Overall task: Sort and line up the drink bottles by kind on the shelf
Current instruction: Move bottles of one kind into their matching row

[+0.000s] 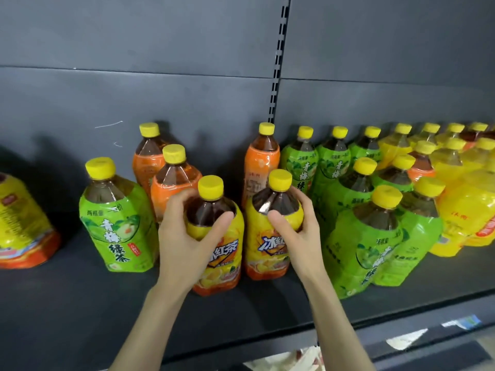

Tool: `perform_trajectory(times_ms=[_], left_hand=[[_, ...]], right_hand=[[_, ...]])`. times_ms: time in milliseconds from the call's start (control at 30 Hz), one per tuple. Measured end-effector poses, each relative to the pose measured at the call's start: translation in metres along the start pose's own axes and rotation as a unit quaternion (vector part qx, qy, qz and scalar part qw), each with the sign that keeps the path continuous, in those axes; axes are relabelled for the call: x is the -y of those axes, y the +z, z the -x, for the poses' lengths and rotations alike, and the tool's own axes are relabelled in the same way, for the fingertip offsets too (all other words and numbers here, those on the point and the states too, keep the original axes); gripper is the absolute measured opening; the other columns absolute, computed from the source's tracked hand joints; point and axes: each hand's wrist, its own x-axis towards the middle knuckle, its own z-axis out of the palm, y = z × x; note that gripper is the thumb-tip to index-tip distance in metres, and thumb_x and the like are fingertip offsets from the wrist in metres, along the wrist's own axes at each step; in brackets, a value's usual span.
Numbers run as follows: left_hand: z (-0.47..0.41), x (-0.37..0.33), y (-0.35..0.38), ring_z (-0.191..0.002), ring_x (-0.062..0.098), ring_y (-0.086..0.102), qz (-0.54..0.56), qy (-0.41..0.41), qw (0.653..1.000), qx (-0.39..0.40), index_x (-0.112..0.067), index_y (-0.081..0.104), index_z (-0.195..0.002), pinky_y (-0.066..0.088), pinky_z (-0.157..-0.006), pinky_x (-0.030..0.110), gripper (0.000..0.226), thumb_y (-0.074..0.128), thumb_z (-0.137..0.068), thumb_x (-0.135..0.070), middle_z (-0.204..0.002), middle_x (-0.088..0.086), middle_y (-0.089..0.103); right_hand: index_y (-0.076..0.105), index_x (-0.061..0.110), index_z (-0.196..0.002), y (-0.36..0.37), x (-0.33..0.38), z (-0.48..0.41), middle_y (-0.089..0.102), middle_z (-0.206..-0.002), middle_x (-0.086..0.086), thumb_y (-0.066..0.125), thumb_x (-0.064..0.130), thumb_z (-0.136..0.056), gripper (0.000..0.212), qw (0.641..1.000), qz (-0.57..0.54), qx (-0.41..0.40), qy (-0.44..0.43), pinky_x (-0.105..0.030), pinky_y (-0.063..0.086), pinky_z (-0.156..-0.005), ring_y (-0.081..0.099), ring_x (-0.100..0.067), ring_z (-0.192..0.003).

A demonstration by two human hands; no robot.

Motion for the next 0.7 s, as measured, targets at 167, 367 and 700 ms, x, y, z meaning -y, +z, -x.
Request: perform_trajectory(times_ms=[167,367,700], left_hand=[[0.009,-0.004,-0.002,-0.097,0.003,0.062,0.046,0.008,0.999,-0.017,-0.028,0.059,-0.103,0.045,-0.083,0.014,0.035,0.071,-0.073,-0.040,-0.098,-0.023,0.065],[0.046,0.010,-0.008,-0.104,0.001,0.062,0.130,-0.121,0.984,0.029,-0.039,0.044,-0.123,0.053,-0.078,0.016,0.075,0.076,-0.055,-0.043,-0.109,-0.029,0.062],[0.067,-0.022,-0.008,-0.082,-0.002,0.067,0.153,-0.153,0.976,0.014,-0.029,0.054,-0.109,0.051,-0.061,0.011,0.064,0.069,-0.051,-0.050,-0.086,-0.025,0.070]], right_hand=[[0.055,0.016,-0.123,0.004,-0.011,0.018,0.071,-0.103,-0.004,0.078,0.046,-0.057,0.076,0.999,-0.035,-0.014,0.020,-0.045,0.056,-0.084,0.069,-0.022,-0.096],[0.053,0.021,-0.119,-0.001,-0.014,0.038,0.074,-0.095,0.006,0.076,0.041,-0.057,0.069,0.994,-0.096,0.039,0.043,-0.023,0.055,-0.068,0.071,-0.014,-0.089],[0.062,0.012,-0.101,-0.013,0.014,0.078,0.073,-0.081,0.003,0.069,0.052,-0.060,0.058,0.994,-0.087,-0.062,0.026,-0.022,0.053,-0.064,0.070,-0.013,-0.077]])
